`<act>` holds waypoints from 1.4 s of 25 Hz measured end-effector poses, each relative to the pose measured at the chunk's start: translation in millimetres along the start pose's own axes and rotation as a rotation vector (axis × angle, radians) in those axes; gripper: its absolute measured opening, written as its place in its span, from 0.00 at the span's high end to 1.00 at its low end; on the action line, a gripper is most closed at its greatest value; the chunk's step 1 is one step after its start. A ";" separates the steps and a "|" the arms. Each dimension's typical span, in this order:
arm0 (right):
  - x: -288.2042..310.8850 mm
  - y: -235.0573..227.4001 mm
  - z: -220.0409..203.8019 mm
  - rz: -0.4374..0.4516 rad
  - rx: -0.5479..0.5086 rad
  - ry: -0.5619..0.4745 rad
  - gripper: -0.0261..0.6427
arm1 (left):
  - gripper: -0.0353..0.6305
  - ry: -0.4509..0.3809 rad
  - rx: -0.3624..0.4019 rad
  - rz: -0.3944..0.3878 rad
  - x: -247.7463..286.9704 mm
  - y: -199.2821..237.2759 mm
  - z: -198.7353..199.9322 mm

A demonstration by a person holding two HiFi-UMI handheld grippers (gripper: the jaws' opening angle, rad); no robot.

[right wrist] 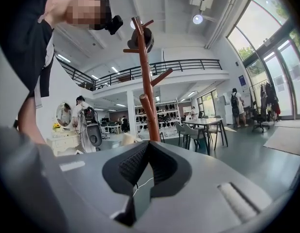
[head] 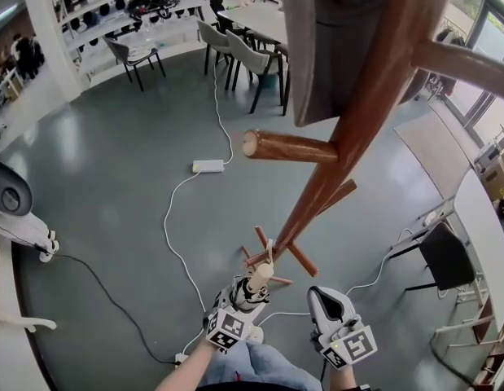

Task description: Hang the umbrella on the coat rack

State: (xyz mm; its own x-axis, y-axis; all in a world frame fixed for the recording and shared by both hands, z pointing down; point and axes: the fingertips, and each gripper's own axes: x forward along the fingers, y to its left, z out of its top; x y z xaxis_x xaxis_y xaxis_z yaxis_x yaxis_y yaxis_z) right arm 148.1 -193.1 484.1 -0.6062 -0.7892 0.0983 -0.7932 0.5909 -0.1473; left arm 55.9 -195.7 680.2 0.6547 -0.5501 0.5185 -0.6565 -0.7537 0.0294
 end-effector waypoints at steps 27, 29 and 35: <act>14.3 38.8 -31.1 0.027 -0.010 -0.021 0.95 | 0.44 0.161 -0.039 -0.027 -2.4 -30.9 -116.4; 14.8 39.2 -29.6 0.025 -0.009 -0.022 0.95 | 0.43 0.181 -0.061 -0.026 -2.7 -29.9 -123.6; 15.8 41.4 -22.9 0.019 -0.009 -0.023 0.95 | 0.39 0.181 -0.119 0.007 -1.6 -15.0 -126.3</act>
State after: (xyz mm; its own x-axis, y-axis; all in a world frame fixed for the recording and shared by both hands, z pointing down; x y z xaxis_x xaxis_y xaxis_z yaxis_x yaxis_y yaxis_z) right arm 104.4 -177.4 502.1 -0.6195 -0.7816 0.0727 -0.7823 0.6071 -0.1397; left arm 17.4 -138.1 786.9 0.5788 -0.4738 0.6637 -0.7076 -0.6964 0.1201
